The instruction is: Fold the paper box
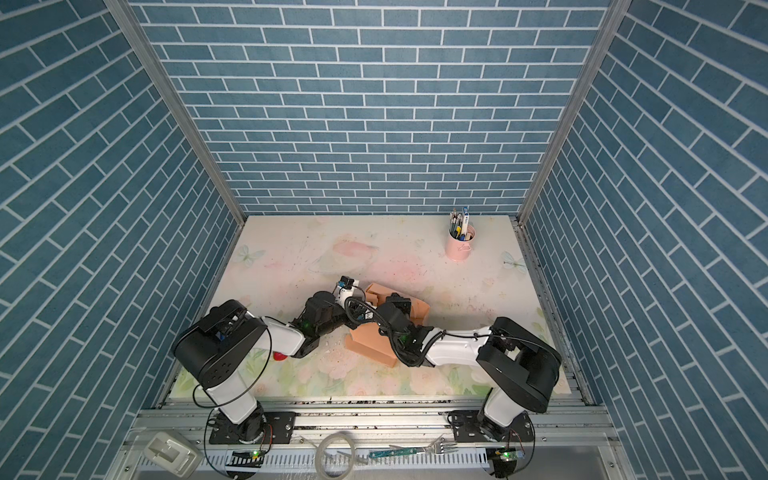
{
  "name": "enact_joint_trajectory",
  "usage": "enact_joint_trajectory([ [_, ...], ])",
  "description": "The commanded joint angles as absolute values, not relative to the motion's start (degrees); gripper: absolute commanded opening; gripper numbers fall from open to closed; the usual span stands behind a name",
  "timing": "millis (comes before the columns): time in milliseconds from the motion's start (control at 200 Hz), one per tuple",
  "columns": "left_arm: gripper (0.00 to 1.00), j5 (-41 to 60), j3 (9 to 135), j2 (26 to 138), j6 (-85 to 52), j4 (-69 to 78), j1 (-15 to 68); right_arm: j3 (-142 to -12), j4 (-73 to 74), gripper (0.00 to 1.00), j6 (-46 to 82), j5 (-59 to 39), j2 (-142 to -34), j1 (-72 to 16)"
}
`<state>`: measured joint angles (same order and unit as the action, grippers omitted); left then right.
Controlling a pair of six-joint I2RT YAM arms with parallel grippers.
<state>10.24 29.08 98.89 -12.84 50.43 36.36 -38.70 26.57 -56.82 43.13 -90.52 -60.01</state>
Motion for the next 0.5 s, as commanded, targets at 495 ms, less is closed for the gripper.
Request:
enact_joint_trajectory([
  [495,0.61,10.7,30.4,96.6,-10.0,48.6,36.4,-38.6,26.0,0.07,-56.3,42.2,-89.1,-60.6],
])
